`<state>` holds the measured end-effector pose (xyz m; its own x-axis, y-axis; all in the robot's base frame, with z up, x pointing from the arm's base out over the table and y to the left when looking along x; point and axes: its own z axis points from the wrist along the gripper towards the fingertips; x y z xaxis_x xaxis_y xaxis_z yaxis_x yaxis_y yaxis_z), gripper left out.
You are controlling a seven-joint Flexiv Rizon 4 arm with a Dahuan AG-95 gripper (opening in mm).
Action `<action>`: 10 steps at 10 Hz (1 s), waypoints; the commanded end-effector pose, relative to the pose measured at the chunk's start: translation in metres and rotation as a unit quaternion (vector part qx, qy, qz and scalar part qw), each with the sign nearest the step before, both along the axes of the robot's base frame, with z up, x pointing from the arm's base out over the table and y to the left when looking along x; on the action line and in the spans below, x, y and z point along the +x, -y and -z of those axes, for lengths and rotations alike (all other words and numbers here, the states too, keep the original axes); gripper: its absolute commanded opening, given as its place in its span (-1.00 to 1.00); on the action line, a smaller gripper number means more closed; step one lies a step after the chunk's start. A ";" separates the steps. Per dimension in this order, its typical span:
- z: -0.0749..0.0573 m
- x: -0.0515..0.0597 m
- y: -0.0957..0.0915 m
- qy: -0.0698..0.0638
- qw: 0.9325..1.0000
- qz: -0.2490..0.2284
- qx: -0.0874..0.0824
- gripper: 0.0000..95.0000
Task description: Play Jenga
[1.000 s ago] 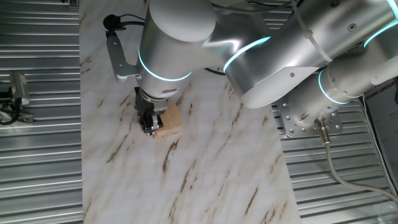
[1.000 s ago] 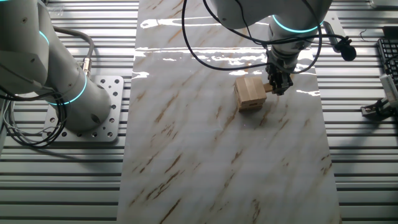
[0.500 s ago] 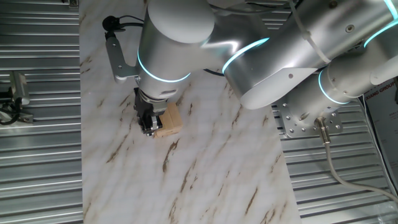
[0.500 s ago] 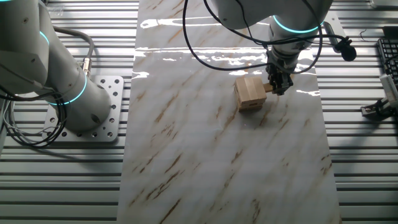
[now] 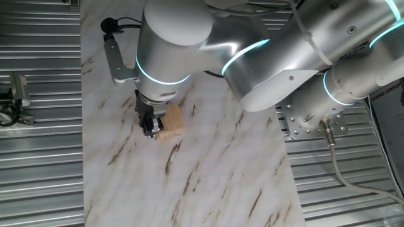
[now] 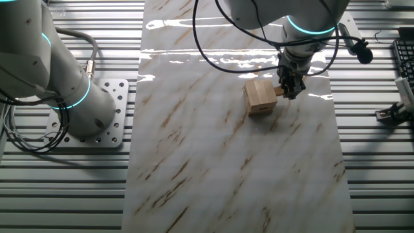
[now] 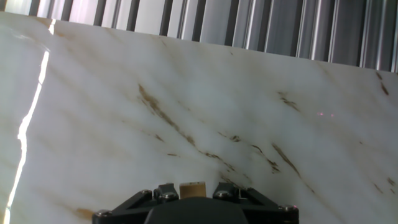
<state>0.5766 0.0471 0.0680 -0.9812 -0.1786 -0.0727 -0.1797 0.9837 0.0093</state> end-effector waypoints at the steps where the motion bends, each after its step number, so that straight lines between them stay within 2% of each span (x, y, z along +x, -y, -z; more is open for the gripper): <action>1: 0.000 0.000 0.000 0.000 1.000 -0.001 0.000 -0.20; 9: 0.003 0.000 -0.003 -0.001 1.000 -0.002 -0.002 -0.20; 10: 0.003 0.000 -0.004 -0.002 1.000 -0.001 -0.002 -0.60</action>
<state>0.5769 0.0508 0.0641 -0.9810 -0.1807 -0.0704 -0.1817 0.9833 0.0079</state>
